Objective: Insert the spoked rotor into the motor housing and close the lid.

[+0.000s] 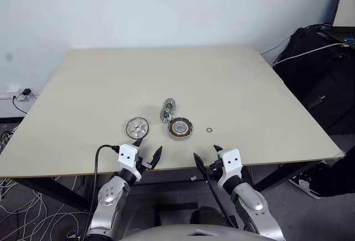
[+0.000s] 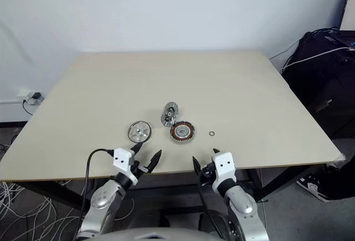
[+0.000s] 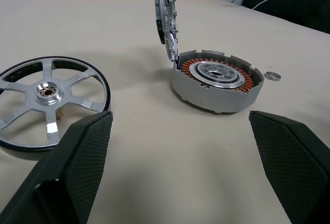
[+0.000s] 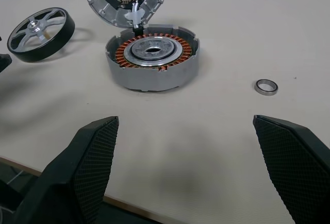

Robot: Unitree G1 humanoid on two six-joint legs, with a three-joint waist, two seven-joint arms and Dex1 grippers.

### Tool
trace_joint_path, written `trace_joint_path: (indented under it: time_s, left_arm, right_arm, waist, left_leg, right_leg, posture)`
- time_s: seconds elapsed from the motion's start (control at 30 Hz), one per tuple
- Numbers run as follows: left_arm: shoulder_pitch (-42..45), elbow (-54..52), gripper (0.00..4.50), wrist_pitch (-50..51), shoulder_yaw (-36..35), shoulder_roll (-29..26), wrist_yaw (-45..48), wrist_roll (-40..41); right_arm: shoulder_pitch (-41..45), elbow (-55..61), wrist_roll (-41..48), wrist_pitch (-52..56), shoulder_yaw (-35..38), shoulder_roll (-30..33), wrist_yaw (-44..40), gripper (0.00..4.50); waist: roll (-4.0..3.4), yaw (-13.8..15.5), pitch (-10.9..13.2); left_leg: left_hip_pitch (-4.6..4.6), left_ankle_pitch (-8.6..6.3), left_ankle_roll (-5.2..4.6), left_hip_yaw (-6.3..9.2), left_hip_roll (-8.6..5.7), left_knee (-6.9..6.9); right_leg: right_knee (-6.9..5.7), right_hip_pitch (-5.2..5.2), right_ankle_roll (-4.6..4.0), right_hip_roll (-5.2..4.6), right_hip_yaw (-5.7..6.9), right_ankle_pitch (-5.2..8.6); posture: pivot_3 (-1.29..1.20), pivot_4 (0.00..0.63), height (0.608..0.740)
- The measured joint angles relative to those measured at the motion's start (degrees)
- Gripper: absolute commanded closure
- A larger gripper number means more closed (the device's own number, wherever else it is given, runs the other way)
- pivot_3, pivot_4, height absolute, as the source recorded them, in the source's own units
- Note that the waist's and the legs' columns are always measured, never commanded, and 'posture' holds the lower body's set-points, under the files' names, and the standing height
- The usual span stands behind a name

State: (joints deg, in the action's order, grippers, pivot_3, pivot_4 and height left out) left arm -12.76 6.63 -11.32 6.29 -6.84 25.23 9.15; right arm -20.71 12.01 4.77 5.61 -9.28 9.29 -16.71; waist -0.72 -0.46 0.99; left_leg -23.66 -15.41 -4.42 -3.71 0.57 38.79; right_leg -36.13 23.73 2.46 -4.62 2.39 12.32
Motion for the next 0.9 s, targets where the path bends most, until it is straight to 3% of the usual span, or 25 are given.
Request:
trace_joint_path:
  time_s: [0.63,0.9]
  left_arm:
    - [-0.77,-2.82,0.0,2.34,0.97,0.06,-0.48,-0.02]
    - [-0.94,-3.76,0.0,2.56,1.07,0.09,-0.97,-0.02]
  right_arm:
    - [0.8,-0.08,-0.19,1.54,0.64,-1.77,3.35,0.01]
    - [8.62,-3.68,-3.88,10.14,1.86,-3.58,9.74,0.01]
  waist:
    - [0.0,-0.01,0.0]
    - [-0.03,-0.05,0.0]
  left_leg:
    - [0.0,0.0,0.0,0.0,0.0,-0.02]
    - [-0.02,0.0,0.0,0.0,-0.01,-0.06]
  right_leg:
    - [0.01,0.0,0.0,0.0,-0.01,0.0]
    - [0.01,0.04,-0.24,0.0,0.0,-0.14]
  posture:
    - [0.0,0.0,0.74]
    - [0.0,0.0,0.74]
